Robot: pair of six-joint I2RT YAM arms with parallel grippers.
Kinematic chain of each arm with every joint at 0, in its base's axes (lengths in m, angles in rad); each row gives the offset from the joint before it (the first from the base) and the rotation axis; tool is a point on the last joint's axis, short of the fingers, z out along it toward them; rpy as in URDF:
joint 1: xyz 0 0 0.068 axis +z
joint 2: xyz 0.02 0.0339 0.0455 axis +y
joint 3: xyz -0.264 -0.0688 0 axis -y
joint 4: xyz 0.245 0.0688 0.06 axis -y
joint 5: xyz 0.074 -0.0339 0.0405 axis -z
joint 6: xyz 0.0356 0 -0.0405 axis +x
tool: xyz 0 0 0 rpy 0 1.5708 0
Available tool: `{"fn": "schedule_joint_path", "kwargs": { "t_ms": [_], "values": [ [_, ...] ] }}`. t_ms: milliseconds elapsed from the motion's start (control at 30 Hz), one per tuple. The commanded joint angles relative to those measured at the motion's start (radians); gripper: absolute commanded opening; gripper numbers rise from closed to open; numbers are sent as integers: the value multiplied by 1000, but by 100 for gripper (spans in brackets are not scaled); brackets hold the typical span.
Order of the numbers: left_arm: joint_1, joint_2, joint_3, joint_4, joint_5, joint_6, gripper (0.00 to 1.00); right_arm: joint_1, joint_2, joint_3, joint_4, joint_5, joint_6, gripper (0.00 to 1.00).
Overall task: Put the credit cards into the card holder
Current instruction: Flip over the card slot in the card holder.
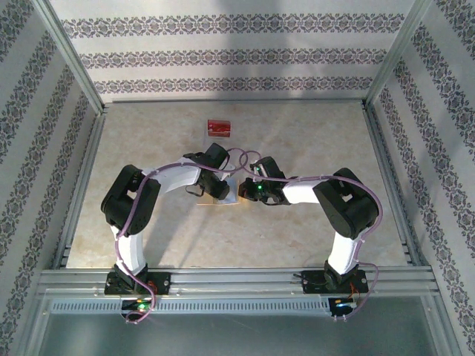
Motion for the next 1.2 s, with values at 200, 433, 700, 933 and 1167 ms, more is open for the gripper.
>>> {"fn": "schedule_joint_path", "kwargs": {
  "t_ms": [200, 433, 700, 933, 1167],
  "values": [
    [3, -44, -82, 19, 21, -6, 28, -1, -58, -4, -23, -33, 21, 6],
    [14, -61, -115, 50, 54, 0, 27, -1, -29, 32, 34, -106, 61, 6],
    [24, -71, -128, 58, 59, -2, 26, 5, -12, 49, 38, -113, 63, 6],
    [32, -81, -133, 62, 69, -9, 25, 10, 29, 53, 38, -124, 64, 6],
    [41, -98, -148, 71, 91, -13, 25, 24, 64, 68, 38, -137, 64, 6]
  ]
}}
